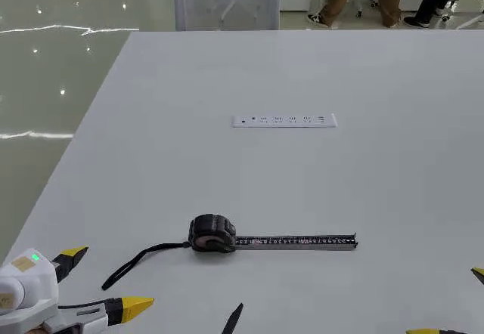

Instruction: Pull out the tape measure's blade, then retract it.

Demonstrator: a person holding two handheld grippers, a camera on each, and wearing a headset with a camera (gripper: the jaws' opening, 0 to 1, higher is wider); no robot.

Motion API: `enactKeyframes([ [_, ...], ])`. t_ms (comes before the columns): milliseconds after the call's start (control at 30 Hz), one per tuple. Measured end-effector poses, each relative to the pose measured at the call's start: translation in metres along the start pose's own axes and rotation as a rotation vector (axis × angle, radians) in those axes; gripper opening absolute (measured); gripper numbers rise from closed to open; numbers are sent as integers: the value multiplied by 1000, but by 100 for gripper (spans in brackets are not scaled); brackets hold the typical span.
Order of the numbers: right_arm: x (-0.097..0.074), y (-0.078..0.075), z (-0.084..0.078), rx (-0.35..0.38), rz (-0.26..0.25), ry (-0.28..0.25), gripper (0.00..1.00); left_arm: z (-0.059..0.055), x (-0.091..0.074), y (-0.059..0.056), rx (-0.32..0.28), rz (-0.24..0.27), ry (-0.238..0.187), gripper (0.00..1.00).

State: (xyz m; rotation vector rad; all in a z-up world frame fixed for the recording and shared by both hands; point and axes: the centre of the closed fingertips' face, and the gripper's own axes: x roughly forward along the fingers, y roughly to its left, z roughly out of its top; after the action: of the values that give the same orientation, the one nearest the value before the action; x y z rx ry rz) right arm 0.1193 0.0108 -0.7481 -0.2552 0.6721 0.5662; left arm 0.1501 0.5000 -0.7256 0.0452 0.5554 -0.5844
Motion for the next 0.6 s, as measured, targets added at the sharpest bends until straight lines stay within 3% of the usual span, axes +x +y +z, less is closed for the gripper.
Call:
enactKeyframes([
  [233,-3,2,4,6,17,-2,100,3,0,4,7,10,-18,100],
  [400,-6,0,5,0,24,-3,100,1,0,2,16,13,-19,100],
  [600,-8,-2,6,-15,28,-2,100,-3,2,-5,16,-19,-17,100],
])
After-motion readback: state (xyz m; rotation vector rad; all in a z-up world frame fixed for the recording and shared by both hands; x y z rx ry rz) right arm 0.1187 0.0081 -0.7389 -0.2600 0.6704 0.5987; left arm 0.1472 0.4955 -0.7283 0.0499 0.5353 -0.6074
